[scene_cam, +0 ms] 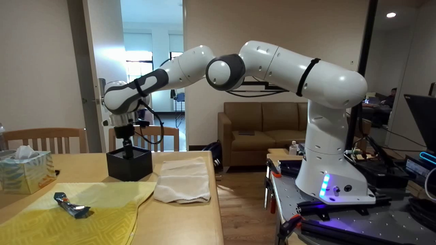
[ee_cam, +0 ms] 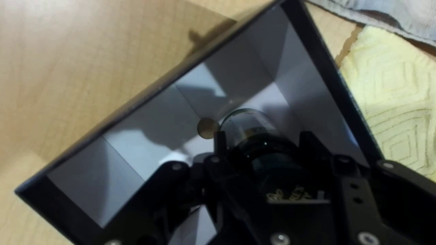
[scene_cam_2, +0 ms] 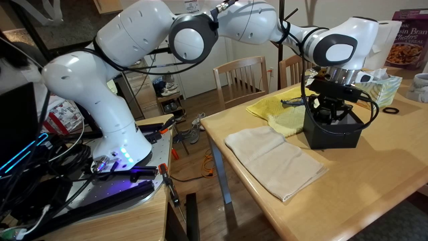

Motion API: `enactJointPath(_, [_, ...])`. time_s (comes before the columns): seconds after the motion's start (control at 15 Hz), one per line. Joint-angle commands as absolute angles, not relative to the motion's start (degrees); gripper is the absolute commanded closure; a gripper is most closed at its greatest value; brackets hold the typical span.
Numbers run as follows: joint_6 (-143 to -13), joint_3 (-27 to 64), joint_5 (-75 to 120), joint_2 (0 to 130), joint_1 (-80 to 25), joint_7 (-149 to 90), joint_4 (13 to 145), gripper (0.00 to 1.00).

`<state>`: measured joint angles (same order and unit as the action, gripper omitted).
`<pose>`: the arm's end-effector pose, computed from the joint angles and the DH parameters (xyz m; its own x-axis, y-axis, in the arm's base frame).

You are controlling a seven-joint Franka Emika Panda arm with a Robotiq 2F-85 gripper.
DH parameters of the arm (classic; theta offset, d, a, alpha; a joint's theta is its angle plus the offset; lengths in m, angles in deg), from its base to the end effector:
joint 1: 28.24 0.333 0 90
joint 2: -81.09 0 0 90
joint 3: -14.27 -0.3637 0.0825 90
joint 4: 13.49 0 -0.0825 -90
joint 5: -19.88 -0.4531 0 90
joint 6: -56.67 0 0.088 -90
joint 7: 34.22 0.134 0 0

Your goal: Pick up the medicine bottle from the black box and put it on the table.

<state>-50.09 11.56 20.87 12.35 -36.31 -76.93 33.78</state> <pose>0.8719 -0.1006 0.1175 0.7994 0.5928 -0.0982 0.5803 -0.8040 -0.1295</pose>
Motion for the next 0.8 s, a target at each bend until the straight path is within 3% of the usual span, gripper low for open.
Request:
enactJointPath(0.0, [-50.1, 11.6, 21.4, 11.3, -36.4, -78.7, 31.7, 0.7])
enactJointPath(0.73, [-44.7, 12.0, 21.7, 16.8, -35.7, -77.8, 33.0, 0.7])
